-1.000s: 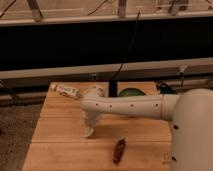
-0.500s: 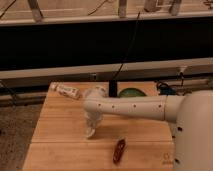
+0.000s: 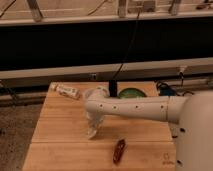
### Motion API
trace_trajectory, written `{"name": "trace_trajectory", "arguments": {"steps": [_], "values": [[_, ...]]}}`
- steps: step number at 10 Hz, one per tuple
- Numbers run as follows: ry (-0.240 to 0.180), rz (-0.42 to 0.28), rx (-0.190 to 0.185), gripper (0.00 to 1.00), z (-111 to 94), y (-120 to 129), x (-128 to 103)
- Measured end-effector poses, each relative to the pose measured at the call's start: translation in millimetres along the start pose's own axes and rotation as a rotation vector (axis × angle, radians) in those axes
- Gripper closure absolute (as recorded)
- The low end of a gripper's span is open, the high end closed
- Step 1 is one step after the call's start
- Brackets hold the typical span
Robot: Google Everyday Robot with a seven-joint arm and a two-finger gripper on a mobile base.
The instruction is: Wipe the white sponge on the table
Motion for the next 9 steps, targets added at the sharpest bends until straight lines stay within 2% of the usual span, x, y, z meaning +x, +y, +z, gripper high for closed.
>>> {"name": "trace_trajectory", "arguments": {"steps": [2, 5, 7, 9], "values": [[-0.018, 0.000, -0.020, 1.00, 2.6, 4.7, -16.1], [-0.045, -0.011, -0.024, 1.00, 4.5, 7.1, -37.1], [-0.063, -0.021, -0.013, 1.00, 6.4, 5.7, -49.7], [-0.085, -0.056, 0.011, 1.00, 8.6, -6.2, -61.9]]}}
